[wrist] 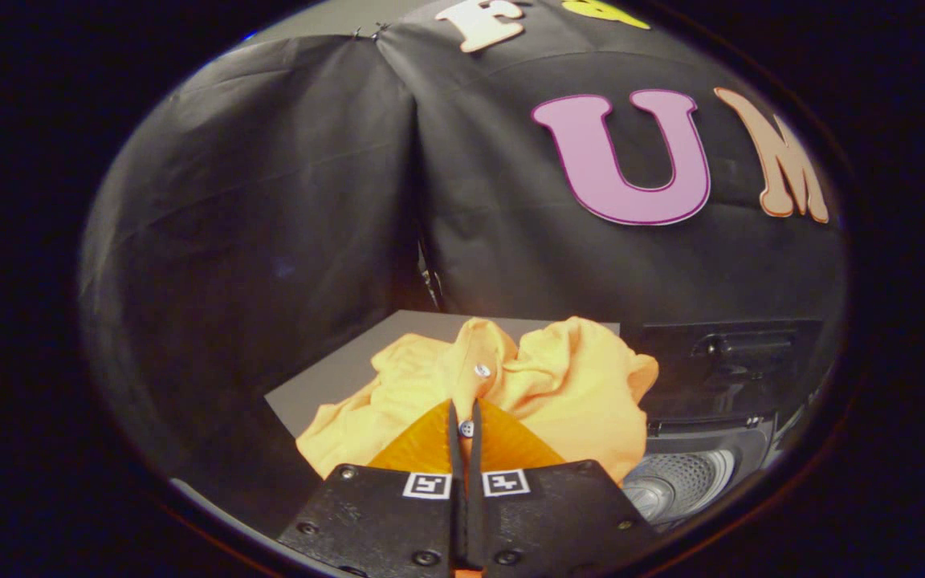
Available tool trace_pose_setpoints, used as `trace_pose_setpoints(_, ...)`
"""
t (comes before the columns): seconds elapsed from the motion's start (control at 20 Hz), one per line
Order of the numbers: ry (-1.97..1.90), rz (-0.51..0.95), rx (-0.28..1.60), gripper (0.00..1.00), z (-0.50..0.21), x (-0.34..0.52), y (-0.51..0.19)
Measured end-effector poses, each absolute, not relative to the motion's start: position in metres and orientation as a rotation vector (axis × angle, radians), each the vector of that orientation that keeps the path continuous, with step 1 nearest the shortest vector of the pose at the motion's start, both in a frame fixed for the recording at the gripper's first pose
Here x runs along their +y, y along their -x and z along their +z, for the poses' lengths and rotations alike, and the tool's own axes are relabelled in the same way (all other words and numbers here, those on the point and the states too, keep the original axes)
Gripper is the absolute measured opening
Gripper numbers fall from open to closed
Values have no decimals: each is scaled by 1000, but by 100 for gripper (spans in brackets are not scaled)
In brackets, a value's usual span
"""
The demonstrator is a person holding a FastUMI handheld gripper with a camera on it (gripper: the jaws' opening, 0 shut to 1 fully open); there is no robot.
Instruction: Put the clothes into the washing machine and then close the washing machine lid.
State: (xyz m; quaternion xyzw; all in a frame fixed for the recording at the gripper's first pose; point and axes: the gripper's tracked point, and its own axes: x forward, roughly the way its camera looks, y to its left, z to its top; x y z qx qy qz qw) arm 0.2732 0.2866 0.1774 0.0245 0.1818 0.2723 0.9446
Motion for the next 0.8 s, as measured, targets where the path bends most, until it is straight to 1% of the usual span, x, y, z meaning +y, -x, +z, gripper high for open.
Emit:
trace_pose_setpoints(0.2,-72,501,306,0,219,223,-283)
trace_pose_setpoints(0.45,-111,444,261,0,236,144,-292)
trace_pose_setpoints(0.65,-119,393,254,0,227,93,-307)
trace_pose_setpoints(0.8,-123,375,273,0,206,70,-317)
